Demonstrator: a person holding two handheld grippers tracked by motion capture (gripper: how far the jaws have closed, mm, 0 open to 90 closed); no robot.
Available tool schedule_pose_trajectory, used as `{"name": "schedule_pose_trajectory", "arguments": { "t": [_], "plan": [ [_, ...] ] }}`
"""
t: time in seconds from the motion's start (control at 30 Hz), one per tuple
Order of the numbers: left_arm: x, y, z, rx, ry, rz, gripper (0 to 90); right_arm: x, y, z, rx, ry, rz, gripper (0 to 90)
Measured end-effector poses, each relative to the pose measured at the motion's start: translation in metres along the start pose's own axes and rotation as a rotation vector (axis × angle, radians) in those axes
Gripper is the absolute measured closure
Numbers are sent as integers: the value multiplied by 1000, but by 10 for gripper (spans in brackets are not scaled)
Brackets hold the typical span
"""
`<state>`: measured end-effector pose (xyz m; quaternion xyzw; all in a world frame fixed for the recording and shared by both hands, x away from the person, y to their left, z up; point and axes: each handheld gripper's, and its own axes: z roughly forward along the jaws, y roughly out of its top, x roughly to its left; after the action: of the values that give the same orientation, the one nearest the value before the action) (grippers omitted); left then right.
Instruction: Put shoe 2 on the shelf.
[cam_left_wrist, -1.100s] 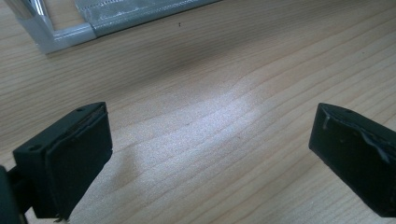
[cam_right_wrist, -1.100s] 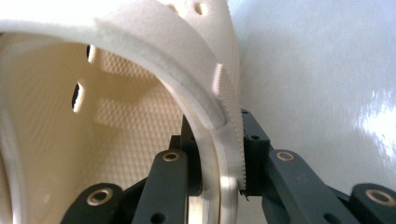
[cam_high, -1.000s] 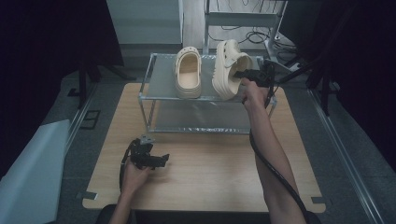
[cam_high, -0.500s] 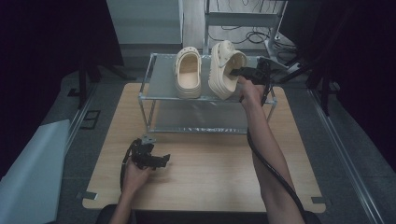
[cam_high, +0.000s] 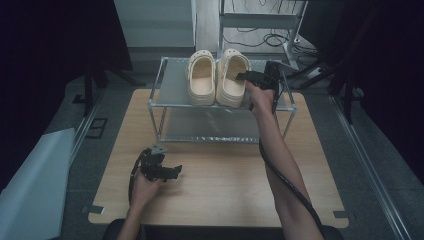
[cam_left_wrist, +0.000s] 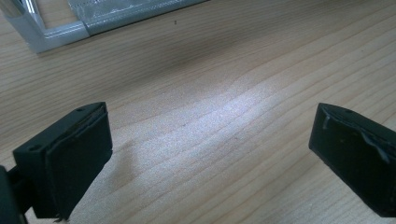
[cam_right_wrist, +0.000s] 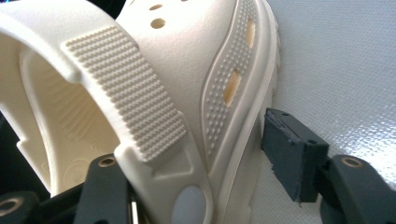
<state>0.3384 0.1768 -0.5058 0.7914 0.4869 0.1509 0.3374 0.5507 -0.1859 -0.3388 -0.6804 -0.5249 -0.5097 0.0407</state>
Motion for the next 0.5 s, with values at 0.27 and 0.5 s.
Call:
{"name": "schedule_pose_trajectory", "arguments": {
  "t": [0.27, 0.5],
  "plan": [
    [2, 0, -1, -9, -3, -17, 0, -2, -1, 2, -5, 17, -55, 316],
    [2, 0, -1, -11, -4, -16, 0, -1, -3, 0, 4, 13, -101, 297]
  ]
}}
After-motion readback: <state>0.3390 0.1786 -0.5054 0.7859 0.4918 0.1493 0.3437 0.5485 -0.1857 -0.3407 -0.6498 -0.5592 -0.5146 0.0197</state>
